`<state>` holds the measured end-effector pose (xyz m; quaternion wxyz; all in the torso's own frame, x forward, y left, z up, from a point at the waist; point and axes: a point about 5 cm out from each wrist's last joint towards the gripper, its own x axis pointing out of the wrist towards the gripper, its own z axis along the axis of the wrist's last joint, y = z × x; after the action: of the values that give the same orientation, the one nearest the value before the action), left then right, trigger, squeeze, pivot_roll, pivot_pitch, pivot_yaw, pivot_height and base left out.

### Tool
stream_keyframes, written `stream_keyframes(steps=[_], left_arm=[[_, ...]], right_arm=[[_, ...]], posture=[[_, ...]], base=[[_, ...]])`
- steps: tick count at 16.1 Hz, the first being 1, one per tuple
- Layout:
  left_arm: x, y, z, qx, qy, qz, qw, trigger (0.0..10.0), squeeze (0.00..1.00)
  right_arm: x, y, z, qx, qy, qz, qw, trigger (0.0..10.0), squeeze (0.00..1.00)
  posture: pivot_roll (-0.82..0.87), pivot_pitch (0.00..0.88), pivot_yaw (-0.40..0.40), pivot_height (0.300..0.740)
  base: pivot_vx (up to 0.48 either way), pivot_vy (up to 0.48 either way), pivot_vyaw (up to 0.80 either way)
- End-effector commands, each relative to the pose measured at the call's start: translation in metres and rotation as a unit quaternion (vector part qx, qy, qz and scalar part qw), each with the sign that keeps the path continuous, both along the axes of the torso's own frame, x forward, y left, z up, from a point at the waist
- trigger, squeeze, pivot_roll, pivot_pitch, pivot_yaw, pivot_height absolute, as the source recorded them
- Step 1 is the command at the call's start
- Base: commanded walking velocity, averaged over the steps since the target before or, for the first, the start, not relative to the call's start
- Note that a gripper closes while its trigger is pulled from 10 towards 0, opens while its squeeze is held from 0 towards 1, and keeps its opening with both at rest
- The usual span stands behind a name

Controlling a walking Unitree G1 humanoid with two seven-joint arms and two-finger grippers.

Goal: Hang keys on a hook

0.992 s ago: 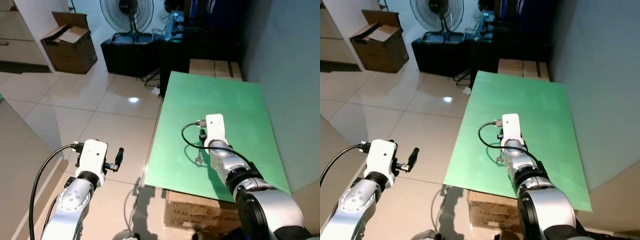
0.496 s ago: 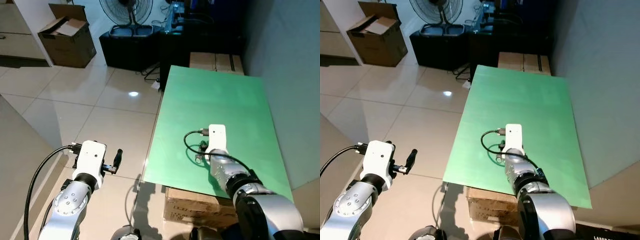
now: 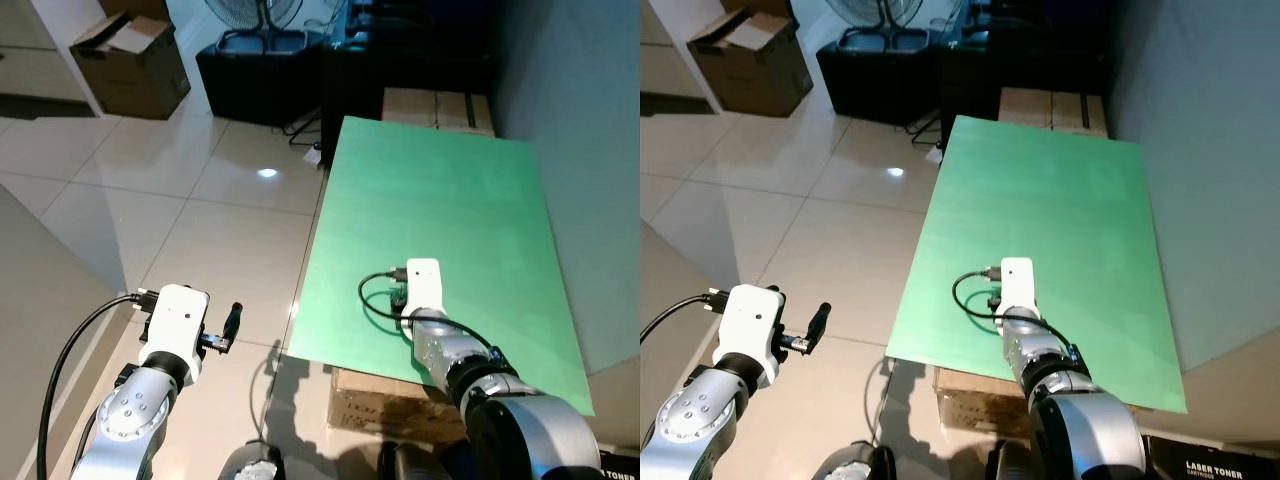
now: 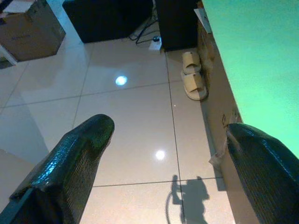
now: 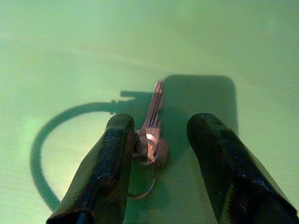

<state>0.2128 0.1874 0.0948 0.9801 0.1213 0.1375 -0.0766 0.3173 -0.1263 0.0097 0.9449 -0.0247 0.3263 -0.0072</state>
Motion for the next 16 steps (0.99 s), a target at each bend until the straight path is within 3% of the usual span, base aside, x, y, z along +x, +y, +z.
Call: stream_keyframes(steps=[1, 4, 9, 16], left_arm=[[-0.003, 0.003, 0.001, 0.006, 0.004, 0.003, 1.0, 10.0, 0.0], [-0.007, 0.002, 0.0, 0.006, 0.007, 0.004, 1.0, 10.0, 0.0], [-0.01, -0.007, -0.002, 0.001, 0.012, 0.002, 1.0, 10.0, 0.0], [-0.009, -0.011, 0.0, -0.004, 0.013, 0.002, 1.0, 10.0, 0.0]], right_arm=[[-0.006, 0.002, -0.006, -0.005, 0.016, 0.011, 1.0, 10.0, 0.0], [-0.01, 0.004, -0.011, -0.004, 0.026, 0.027, 0.999, 10.0, 0.0], [-0.015, -0.009, -0.016, -0.061, 0.042, 0.052, 0.996, 10.0, 0.0], [-0.016, -0.012, -0.017, -0.107, 0.041, 0.084, 0.99, 10.0, 0.0]], posture=[[0.12, 0.193, 0.032, 0.723], [0.11, 0.195, 0.025, 0.723], [0.1, 0.209, 0.016, 0.723], [0.08, 0.239, 0.0, 0.723]], base=[[0.0, 0.0, 0.0], [0.0, 0.0, 0.0], [0.0, 0.0, 0.0], [0.0, 0.0, 0.0]])
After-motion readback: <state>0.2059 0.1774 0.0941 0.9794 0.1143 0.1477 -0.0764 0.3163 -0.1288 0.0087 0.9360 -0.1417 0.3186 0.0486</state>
